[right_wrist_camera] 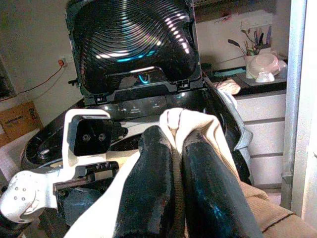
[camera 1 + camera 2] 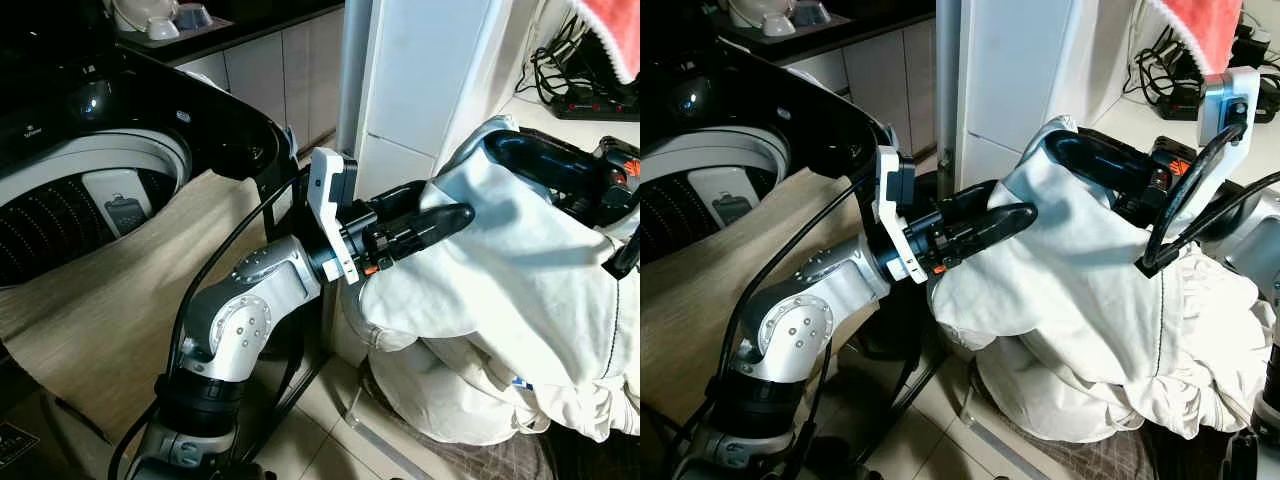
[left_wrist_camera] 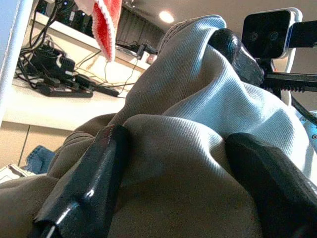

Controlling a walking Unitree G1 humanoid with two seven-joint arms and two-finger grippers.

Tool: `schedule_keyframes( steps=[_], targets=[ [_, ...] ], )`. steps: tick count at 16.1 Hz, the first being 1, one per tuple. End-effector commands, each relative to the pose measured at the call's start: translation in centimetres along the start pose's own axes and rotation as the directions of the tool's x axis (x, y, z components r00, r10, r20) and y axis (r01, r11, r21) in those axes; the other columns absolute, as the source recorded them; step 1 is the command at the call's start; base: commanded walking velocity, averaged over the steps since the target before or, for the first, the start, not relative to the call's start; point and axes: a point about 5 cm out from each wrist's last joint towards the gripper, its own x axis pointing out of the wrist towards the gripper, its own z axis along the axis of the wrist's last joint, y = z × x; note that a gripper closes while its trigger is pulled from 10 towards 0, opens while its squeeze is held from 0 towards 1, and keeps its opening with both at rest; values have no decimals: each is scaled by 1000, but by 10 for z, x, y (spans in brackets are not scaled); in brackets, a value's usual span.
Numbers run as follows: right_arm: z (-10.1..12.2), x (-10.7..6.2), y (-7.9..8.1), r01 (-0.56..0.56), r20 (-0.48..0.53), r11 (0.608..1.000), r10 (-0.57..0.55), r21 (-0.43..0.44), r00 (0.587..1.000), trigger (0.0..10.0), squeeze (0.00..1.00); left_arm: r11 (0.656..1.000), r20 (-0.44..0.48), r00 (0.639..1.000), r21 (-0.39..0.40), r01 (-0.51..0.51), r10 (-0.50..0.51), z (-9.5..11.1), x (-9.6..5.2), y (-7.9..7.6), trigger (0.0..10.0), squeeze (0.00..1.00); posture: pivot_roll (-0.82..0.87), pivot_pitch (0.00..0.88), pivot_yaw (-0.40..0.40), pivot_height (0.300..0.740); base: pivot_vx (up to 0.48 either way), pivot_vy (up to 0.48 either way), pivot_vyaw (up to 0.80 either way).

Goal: Clothes washing

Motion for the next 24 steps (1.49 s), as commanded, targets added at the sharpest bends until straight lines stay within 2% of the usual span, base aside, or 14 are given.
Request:
schedule_keyframes(
  steps=[1,8,12,13,14,15,16,19,20,21,22,23,24],
  targets=[
    [7,4,5,-20,10,999,20,-36,1000,0,0,999,5,999,-2,43,-43,1,0,-6,0,0,-105,0,9,740,0,0,0],
    [7,5,2,9,1,999,-9,-51,1000,0,0,1000,7,1000,12,28,-28,2,-3,-3,0,0,-103,0,8,740,0,0,0],
    [5,5,0,38,-5,997,-38,-65,999,0,0,999,48,999,30,-10,9,8,-3,2,0,0,-100,0,10,740,0,0,0],
    [5,5,0,39,-4,996,-39,-75,999,4392,0,999,63,998,36,-27,25,11,-3,4,0,0,-99,0,11,740,0,0,0],
    [5,5,-1,55,-3,994,-55,-91,998,10000,0,998,82,996,44,-51,47,15,-4,7,0,0,-98,0,13,740,0,0,0],
    [5,5,-3,74,2,993,-74,-93,997,10000,761,996,96,993,51,-69,64,18,-4,9,0,0,-98,0,14,740,0,0,0],
    [6,4,-4,82,12,993,-81,-80,997,10000,1000,992,128,987,63,-105,96,25,-6,14,0,0,-95,0,15,740,0,0,0],
    [6,5,-3,75,18,994,-74,-82,997,10000,1000,985,179,974,79,-153,137,39,-10,21,0,0,-93,0,16,740,0,0,0],
    [6,5,-6,113,17,988,-112,-105,994,10000,1000,979,202,966,93,-182,161,47,-15,26,0,0,-91,0,18,740,0,0,0],
    [6,5,-7,133,17,985,-132,-113,991,10000,0,971,215,960,120,-208,179,54,-19,29,0,0,-93,0,19,740,0,0,0],
    [6,5,-8,146,18,982,-145,-119,989,10000,0,964,224,956,139,-226,191,59,-22,31,0,0,-93,0,19,740,0,0,0],
    [6,4,-8,143,22,982,-142,-127,990,10000,0,917,304,919,231,-326,251,94,-35,41,0,0,-92,0,18,740,0,0,0],
    [6,5,-6,131,25,983,-129,-130,991,10000,0,854,381,875,302,-424,300,125,-46,47,0,0,-86,0,14,740,0,0,0]
  ],
)
